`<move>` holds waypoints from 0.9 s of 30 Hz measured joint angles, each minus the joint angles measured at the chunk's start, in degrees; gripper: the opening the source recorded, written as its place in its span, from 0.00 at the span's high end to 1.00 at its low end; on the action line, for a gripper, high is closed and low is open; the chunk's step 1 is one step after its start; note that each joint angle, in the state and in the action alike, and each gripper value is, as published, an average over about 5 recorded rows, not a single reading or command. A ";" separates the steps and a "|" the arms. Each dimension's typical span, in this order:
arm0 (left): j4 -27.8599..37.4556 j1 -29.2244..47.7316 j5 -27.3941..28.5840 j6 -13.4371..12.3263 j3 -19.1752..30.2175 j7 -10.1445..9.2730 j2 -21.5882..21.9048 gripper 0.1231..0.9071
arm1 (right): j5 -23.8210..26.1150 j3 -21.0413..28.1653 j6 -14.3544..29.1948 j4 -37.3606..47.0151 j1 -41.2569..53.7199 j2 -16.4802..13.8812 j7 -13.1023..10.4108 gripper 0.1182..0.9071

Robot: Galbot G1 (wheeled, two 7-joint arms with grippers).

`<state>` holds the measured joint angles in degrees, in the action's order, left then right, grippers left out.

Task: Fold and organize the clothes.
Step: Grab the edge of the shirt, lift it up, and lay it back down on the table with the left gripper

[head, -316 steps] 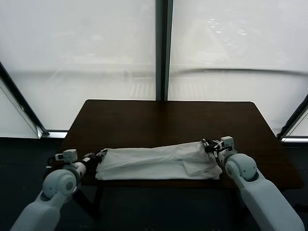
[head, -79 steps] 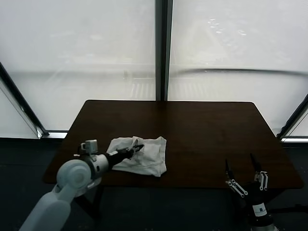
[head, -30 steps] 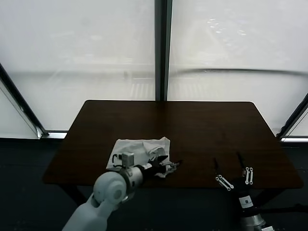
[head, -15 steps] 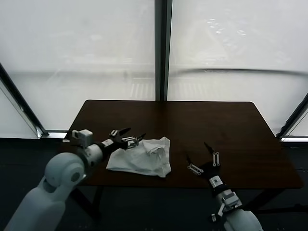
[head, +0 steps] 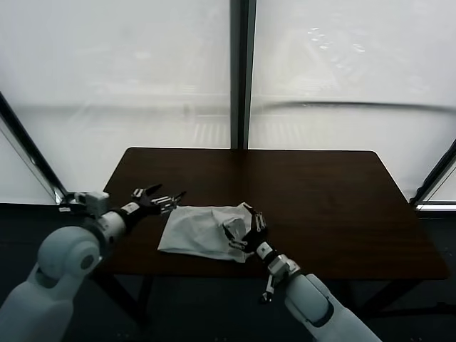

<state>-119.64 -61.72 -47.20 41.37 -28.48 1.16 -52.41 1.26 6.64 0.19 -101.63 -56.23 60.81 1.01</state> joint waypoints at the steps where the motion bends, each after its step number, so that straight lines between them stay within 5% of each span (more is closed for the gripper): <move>1: -0.02 -0.19 0.00 -0.02 -0.23 0.00 0.02 0.00 | 0.22 0.79 -0.06 0.48 0.86 0.02 0.12 0.00; 10: -0.23 -1.23 0.05 -0.13 -1.52 0.11 0.00 0.00 | 1.44 3.59 -1.90 4.50 4.90 0.91 -1.09 0.00; 19: -0.26 -1.78 0.29 -0.22 -1.62 0.27 -0.54 0.00 | 0.96 1.05 -2.17 4.79 2.84 1.32 -3.92 0.00; 27: -0.68 -2.73 0.96 -0.41 -1.77 0.38 -1.38 0.00 | 1.23 -6.80 -5.41 5.50 -1.79 3.09 -10.67 0.00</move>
<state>-120.32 -64.46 -46.24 40.96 -30.25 1.53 -53.80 2.50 -0.16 -5.21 -96.13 -58.02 63.90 -9.66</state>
